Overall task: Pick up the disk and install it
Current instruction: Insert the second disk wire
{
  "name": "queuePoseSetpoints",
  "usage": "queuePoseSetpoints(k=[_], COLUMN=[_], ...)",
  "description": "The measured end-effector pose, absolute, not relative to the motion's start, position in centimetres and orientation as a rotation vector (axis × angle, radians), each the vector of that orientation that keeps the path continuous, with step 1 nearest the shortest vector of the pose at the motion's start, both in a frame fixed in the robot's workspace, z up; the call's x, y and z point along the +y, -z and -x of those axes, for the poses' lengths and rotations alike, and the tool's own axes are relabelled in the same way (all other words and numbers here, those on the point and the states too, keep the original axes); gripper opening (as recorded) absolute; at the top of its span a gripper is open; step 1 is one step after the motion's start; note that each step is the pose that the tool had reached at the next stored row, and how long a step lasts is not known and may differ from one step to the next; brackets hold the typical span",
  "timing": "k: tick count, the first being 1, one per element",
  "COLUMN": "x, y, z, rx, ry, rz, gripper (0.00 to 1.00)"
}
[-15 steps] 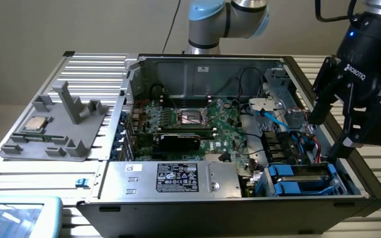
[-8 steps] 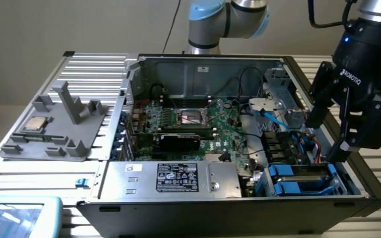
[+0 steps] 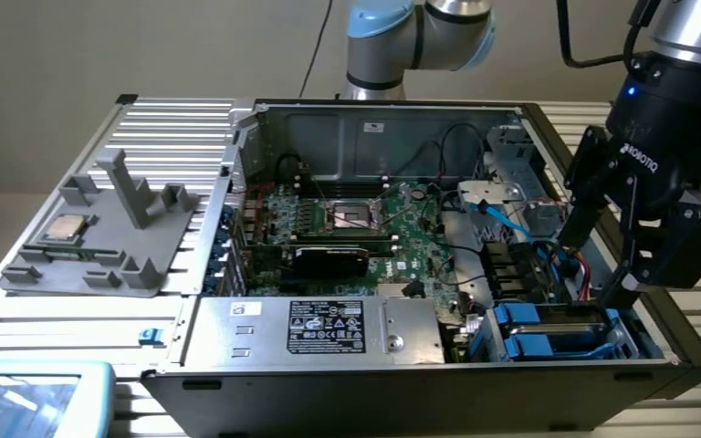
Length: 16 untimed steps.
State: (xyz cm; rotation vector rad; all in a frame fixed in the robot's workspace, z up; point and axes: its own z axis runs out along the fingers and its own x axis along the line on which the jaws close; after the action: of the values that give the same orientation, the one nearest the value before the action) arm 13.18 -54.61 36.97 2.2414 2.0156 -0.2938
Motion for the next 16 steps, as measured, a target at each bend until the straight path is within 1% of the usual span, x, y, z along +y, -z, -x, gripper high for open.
queuePoseSetpoints(k=[3,16], x=[-54.61,-54.61], y=[-36.52,-36.45], z=[-12.97,-12.95], rx=[2.018,2.009], ry=[0.294,0.310], rz=[-2.238,-2.227], gripper=[0.84,0.84])
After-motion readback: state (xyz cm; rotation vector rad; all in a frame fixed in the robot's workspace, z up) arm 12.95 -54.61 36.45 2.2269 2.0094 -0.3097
